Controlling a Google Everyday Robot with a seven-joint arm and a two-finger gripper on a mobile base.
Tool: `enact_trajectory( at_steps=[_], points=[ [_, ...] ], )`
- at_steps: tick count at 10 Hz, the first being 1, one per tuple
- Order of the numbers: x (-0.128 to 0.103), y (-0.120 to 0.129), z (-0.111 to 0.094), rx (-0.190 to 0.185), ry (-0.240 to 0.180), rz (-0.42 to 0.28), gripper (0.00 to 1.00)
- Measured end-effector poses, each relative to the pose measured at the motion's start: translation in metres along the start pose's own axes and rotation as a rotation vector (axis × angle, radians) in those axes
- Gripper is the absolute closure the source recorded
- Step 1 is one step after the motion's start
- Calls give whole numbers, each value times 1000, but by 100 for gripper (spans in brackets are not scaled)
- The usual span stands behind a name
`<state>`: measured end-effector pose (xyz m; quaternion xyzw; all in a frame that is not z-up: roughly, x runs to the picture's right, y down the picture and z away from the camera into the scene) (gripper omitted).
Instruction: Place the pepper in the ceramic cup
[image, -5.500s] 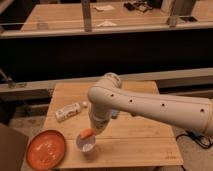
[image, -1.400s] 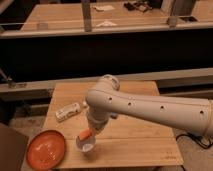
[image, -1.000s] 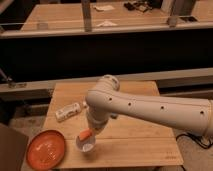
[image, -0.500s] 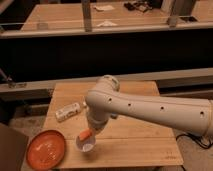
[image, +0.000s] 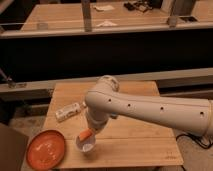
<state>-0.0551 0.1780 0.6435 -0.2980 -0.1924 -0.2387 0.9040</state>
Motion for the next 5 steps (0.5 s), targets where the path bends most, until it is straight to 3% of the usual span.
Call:
enact_trajectory(
  at_steps=[5],
  points=[
    [0,0,0,3,3,-17,99]
  ],
)
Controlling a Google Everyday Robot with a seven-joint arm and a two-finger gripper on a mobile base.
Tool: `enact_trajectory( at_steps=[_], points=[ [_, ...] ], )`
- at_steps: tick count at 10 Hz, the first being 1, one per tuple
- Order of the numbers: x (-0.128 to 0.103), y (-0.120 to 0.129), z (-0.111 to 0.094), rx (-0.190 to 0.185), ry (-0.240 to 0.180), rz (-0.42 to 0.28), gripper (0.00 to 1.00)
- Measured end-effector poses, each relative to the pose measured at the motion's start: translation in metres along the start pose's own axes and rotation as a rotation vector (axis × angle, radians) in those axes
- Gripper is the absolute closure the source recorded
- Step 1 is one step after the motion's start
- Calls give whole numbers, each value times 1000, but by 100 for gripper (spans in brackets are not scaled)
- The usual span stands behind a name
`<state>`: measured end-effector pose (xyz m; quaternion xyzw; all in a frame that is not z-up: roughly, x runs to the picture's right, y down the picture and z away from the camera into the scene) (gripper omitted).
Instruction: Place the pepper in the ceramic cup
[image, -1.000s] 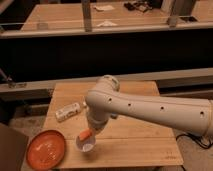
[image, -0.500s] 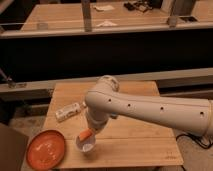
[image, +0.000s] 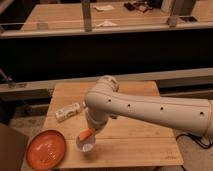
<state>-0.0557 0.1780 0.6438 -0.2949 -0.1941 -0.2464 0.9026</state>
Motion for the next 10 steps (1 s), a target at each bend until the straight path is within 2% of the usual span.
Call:
enact_trajectory(
  at_steps=[10],
  points=[
    [-1,-1,1,6,6,-32,99]
  ],
)
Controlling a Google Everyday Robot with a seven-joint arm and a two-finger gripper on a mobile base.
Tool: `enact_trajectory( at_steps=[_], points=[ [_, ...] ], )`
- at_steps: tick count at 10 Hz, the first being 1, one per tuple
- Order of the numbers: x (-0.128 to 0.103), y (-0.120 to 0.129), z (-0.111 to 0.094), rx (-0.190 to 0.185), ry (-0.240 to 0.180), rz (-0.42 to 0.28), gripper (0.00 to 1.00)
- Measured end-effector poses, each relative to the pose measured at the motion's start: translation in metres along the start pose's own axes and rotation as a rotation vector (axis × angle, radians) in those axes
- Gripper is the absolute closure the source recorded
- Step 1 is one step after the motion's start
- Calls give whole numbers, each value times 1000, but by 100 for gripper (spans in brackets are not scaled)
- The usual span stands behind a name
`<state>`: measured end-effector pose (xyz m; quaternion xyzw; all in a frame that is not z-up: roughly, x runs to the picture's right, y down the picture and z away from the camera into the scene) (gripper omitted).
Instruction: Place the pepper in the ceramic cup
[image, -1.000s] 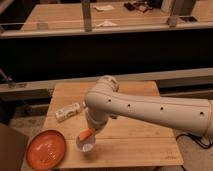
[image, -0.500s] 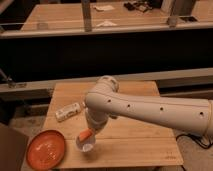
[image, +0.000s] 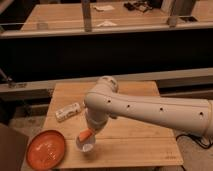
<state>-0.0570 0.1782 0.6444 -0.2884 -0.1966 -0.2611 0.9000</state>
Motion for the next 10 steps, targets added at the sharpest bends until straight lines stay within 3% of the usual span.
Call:
enact_trajectory(
  at_steps=[10],
  points=[
    [-2,-1,1,5,4,-28,93]
  ],
)
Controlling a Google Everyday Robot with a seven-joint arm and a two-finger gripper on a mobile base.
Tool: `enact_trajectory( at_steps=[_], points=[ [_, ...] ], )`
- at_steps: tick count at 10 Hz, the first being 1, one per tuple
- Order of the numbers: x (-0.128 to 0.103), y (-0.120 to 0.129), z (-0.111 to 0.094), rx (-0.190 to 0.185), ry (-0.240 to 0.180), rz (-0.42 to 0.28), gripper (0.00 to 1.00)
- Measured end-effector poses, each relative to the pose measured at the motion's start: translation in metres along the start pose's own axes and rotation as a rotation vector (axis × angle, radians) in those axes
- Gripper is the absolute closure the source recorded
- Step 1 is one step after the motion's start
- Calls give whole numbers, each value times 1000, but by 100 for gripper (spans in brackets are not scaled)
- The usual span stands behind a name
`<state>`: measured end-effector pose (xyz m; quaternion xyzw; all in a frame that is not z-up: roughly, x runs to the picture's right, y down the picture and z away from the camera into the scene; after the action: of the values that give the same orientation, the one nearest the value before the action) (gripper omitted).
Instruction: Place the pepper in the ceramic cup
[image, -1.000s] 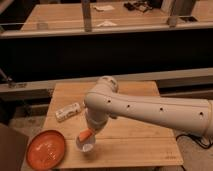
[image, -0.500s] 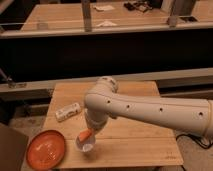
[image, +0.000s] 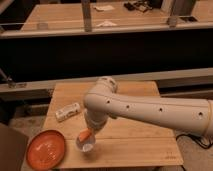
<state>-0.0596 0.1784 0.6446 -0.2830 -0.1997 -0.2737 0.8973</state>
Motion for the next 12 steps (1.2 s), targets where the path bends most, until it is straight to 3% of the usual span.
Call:
enact_trajectory(
  at_steps=[12],
  points=[
    [-2,-3,1,7,1,-26,93]
  ],
)
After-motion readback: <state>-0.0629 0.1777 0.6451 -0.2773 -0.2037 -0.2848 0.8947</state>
